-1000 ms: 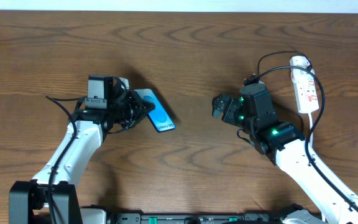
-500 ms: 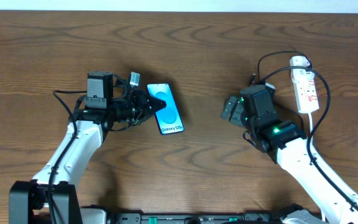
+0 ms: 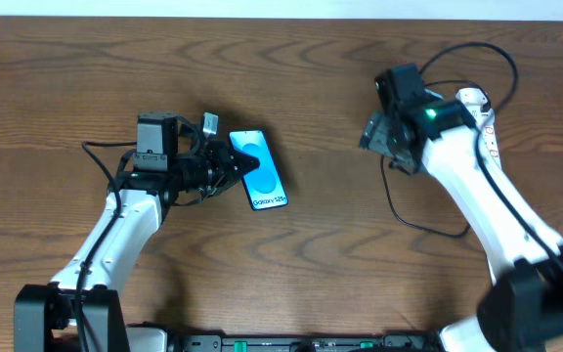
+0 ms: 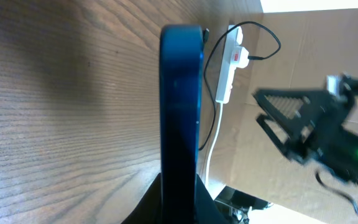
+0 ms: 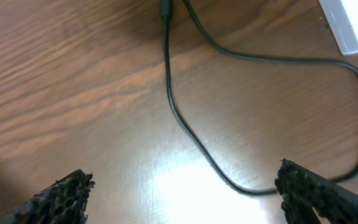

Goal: Plug charger to phone and switch on socket
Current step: 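Open the right gripper and withdraw it toward the power strip, then lower the right gripper onto the black cable's USB-C plug and grasp it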

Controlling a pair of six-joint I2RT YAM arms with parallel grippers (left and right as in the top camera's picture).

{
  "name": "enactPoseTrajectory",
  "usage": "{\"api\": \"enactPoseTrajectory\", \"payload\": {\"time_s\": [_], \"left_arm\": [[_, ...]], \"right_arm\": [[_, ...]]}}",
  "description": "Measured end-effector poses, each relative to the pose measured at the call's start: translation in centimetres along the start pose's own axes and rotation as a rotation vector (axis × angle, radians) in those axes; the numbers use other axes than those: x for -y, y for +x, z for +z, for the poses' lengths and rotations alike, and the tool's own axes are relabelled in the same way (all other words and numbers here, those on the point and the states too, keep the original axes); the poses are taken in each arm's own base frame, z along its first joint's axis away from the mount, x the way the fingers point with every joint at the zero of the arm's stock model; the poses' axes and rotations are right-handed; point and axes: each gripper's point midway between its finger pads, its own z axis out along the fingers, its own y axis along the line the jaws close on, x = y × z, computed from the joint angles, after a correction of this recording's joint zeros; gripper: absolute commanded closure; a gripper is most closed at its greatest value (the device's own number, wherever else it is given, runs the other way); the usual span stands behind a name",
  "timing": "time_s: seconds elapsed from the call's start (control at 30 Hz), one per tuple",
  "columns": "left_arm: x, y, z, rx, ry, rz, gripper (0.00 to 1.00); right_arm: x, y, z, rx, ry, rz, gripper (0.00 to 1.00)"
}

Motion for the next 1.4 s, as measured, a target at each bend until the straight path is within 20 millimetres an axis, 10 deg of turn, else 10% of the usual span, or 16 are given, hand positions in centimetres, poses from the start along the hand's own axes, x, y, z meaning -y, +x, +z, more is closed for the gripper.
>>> {"api": "enactPoseTrajectory", "payload": {"time_s": [0.57,0.93,1.03,1.2,1.4], "left_arm": [[-0.1,0.1,0.0,-0.002,-0.004,-0.006,0.93],[-0.2,0.1,0.0,-0.001,-0.007,-0.007,0.93],[-0.2,0.1,0.0,0.0,-0.007,-0.007,0.92],[-0.2,0.1,0.0,-0.001,-0.007,-0.007,0.93],[-0.2,0.1,0.0,0.0,-0.007,-0.007,0.92]], "right_arm": [[-2.0,-0.7,13.5,-0.064,0.066,-0.097,0.48],[-3.4,1.5,13.4,-0.19,-0.024,-0.204,0.85],[-3.6,4.0,12.6,-0.315,-0.089,-0.331,0.83],[-2.6,8.5,10.7,-0.502,-0.108,-0.491,0.35],[-3.6,7.8,11.3,-0.408,-0.066,-0.561,0.13]]}}
